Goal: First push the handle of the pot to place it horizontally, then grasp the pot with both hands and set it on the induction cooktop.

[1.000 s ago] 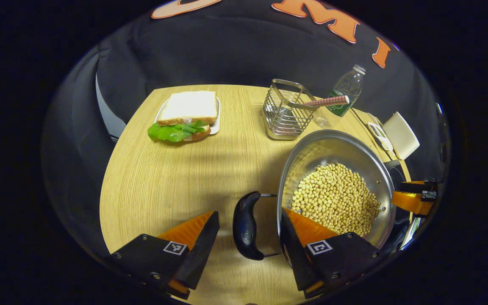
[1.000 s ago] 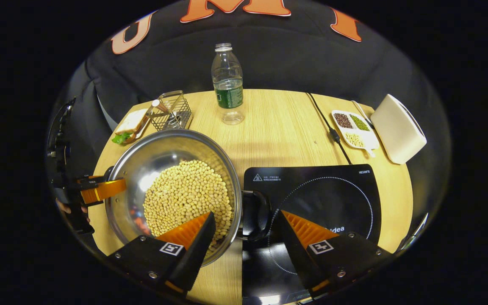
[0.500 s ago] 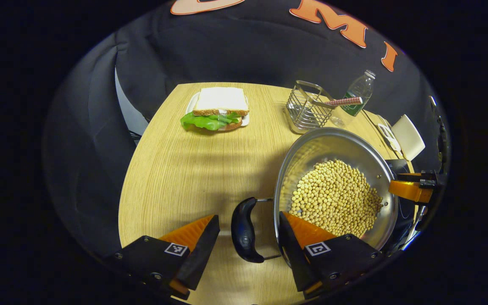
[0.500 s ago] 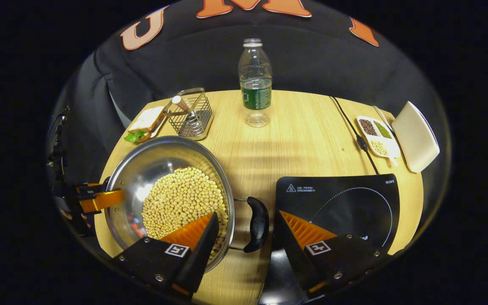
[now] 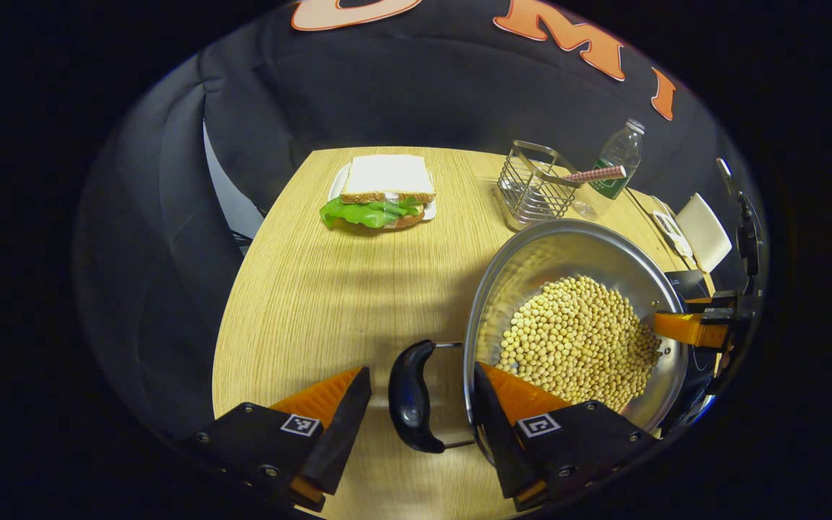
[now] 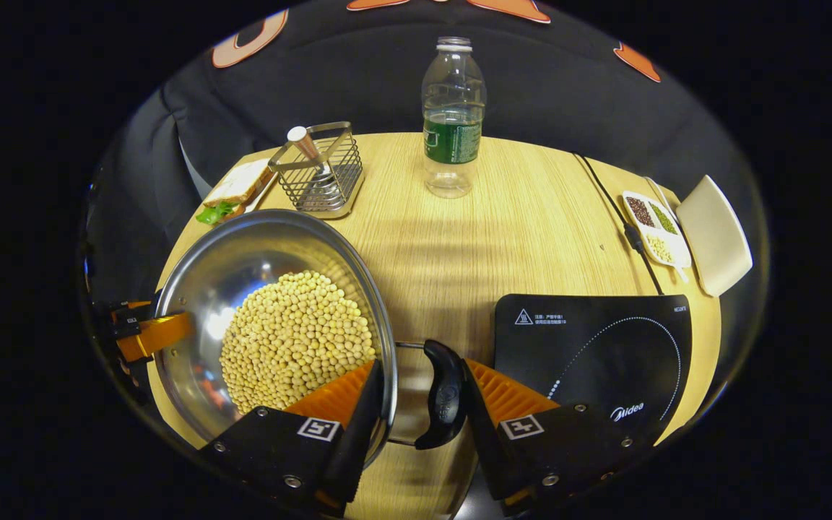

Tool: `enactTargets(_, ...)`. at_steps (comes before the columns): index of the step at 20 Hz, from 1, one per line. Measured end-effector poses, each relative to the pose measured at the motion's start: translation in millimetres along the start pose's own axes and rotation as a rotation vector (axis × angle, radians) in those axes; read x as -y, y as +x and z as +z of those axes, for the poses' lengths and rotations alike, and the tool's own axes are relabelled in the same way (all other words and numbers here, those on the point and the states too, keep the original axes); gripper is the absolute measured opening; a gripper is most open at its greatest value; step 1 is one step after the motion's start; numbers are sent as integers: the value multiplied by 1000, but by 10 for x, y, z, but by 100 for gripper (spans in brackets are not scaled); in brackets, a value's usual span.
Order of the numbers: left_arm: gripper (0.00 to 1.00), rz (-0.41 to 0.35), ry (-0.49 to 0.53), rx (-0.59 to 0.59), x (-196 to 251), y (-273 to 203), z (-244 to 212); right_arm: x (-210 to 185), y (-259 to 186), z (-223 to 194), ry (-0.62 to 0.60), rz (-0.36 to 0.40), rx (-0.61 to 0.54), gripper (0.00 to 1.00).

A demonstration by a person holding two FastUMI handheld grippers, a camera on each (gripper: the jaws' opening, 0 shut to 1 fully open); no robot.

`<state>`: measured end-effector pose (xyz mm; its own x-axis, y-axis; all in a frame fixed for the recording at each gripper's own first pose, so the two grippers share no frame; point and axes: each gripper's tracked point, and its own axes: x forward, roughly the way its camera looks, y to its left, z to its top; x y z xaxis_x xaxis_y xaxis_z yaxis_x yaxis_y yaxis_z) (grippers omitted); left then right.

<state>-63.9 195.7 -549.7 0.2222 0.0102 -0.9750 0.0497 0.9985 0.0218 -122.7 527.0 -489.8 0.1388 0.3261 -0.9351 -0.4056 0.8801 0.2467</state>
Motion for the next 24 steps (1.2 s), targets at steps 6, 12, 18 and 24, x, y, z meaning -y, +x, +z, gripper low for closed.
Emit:
enactTargets(6, 64, 5, -48, 30, 74, 98, 48, -27, 90, -38, -9, -18, -12, 72)
enactTargets(12, 66, -14, -106, 9, 98, 122, -40, -26, 82, -55, -1, -27, -16, 73)
enactTargets(18, 66, 7, -174, -2, 80, 121, -84, -50, 41, -84, 75, 15, -54, 61)
enactTargets(24, 61, 72, -123, 68, 75, 58, 175, -152, -264, -310, 142, 53, -27, 52)
